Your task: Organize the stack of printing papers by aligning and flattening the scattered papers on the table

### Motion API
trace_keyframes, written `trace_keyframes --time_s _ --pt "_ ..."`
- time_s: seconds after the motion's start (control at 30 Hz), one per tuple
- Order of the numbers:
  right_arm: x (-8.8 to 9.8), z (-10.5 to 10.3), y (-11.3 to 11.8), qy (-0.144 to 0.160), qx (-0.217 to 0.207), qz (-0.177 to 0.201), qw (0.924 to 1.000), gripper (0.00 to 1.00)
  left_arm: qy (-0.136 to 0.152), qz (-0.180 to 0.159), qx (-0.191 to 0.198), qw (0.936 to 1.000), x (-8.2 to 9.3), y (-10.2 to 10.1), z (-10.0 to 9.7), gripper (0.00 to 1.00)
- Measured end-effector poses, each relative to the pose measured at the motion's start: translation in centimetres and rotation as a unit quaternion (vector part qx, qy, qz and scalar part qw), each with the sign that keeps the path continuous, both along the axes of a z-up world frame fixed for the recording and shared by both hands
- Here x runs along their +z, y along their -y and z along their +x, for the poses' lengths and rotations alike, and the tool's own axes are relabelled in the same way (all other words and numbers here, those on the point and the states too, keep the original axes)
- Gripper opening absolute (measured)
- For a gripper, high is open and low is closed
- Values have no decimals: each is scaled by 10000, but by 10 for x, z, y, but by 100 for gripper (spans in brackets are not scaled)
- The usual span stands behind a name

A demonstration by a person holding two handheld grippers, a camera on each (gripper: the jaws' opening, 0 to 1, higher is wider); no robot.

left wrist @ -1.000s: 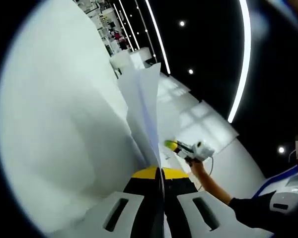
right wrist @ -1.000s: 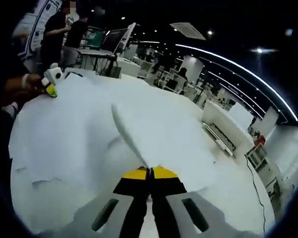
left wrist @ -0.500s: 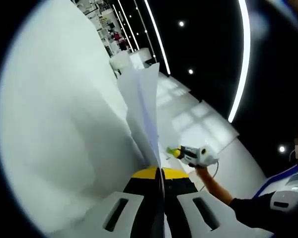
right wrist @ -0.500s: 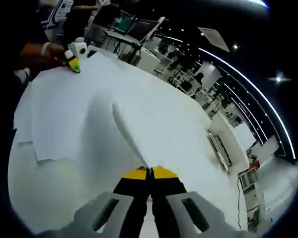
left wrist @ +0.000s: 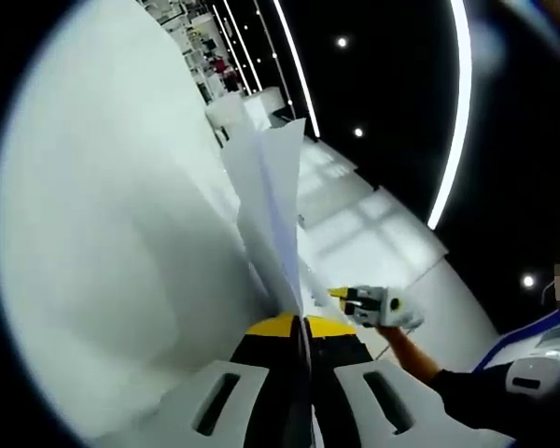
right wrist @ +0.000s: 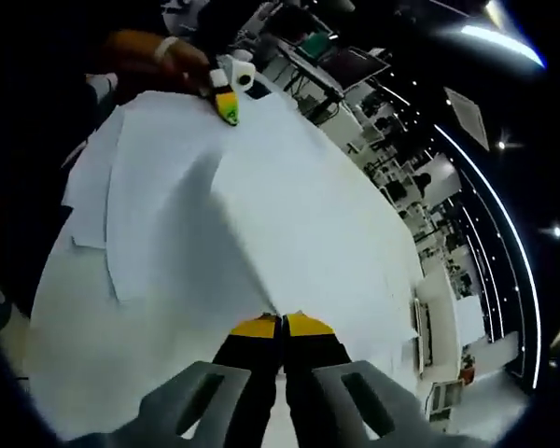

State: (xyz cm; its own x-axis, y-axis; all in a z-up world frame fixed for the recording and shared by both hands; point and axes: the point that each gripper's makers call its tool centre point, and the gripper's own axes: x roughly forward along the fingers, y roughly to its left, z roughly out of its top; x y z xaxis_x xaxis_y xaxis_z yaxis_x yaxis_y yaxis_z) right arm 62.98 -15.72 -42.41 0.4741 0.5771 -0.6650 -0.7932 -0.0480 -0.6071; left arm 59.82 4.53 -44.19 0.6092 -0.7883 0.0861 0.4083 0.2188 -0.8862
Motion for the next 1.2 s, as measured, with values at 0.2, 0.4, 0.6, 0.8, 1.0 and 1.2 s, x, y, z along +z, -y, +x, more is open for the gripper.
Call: trace_keyframes --time_s 0.2,0.4,0.6,0.8,1.0,1.2 --pt "-11 -27 -12 36 425 -311 9986 0 -17 -91 -5 10000 2 0 0 10" --pt "-25 -55 -31 66 864 -476 9951 0 -88 -123 -27 9999 2 0 2 14" --pt "-26 -73 -49 34 1172 -446 9921 0 -130 -131 -10 9998 3 0 2 17" --pt "-26 -83 -63 22 1387 -433 9894 0 -132 -58 -17 9999 2 1 1 15" --pt "-28 -82 -63 -24 1369 -396 9898 0 -102 2 -23 9999 1 0 1 7" --pt "-36 -78 -61 -320 1212 -280 9917 0 21 58 -12 10000 3 1 0 6"
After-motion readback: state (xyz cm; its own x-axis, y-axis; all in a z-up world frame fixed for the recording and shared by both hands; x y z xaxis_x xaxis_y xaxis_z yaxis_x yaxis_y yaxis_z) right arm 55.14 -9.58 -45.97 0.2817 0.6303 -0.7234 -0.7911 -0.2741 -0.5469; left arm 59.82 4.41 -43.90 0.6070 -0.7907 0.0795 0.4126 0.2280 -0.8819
